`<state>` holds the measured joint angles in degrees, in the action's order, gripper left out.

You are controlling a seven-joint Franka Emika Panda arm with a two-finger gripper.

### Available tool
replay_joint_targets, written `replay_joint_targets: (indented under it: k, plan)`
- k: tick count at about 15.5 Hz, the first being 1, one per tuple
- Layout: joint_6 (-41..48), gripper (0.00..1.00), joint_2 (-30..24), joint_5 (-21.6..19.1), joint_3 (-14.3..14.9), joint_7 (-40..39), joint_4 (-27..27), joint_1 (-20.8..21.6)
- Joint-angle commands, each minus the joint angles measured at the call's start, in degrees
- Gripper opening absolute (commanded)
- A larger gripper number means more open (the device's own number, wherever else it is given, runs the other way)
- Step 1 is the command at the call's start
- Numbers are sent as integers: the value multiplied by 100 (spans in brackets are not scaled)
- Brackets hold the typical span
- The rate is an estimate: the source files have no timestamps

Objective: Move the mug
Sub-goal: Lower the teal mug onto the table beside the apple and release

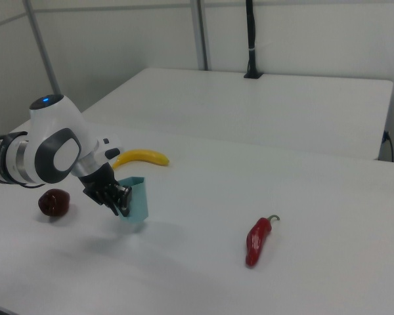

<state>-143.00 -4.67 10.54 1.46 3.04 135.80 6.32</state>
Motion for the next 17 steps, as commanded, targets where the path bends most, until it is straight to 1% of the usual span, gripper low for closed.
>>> replay_joint_targets:
  k: [1,6,7,9,10,11,12,14,17]
  plan:
    - [-553,14,229,98,21,-111,17,36]
    - [-764,14,459,71,13,-41,8,45]
    - [-764,19,459,63,4,-32,8,53]
    - [-721,35,450,36,13,-14,-1,80]
    - [-651,52,424,27,13,47,-1,80]
    - [-511,86,415,27,13,221,-27,80]
    - [-275,100,415,27,4,397,-140,97]
    - [401,100,415,27,4,425,-438,185]
    - [1509,100,432,36,4,399,-1062,203]
